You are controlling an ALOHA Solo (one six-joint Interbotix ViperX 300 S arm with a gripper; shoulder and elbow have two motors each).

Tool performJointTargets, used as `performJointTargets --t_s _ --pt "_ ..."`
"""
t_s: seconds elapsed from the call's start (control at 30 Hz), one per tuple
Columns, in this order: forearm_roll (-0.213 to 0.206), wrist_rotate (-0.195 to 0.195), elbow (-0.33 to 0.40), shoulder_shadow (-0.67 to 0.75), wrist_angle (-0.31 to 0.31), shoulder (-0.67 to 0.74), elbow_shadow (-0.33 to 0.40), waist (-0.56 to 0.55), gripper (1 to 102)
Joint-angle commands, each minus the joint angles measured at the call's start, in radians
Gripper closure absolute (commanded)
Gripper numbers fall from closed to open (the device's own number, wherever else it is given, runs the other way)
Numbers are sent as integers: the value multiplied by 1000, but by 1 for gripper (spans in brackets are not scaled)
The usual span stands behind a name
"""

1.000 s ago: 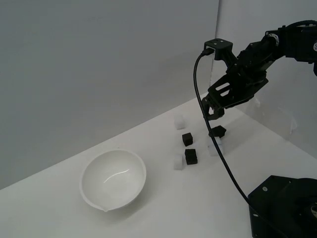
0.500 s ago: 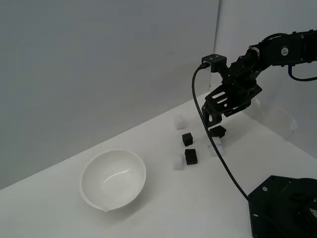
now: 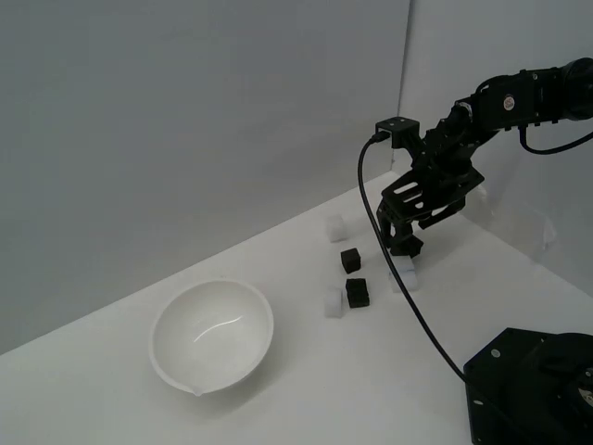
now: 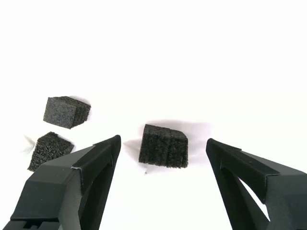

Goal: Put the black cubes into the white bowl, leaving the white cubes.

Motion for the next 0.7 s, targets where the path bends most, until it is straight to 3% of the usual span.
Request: performJointTargets --t_s 0.0,0.3,0.37,0.47,0.67 --pt "-14 8 -6 12 5 5 -11 3 3" --pt "-14 21 -6 -26 -9 -34 -11 3 6" --pt "-14 21 -6 -29 -9 -37 -11 5 14" --pt "-14 21 -6 -35 -9 -43 -11 5 36" --pt "-14 21 0 -55 -9 -64 -5 5 49"
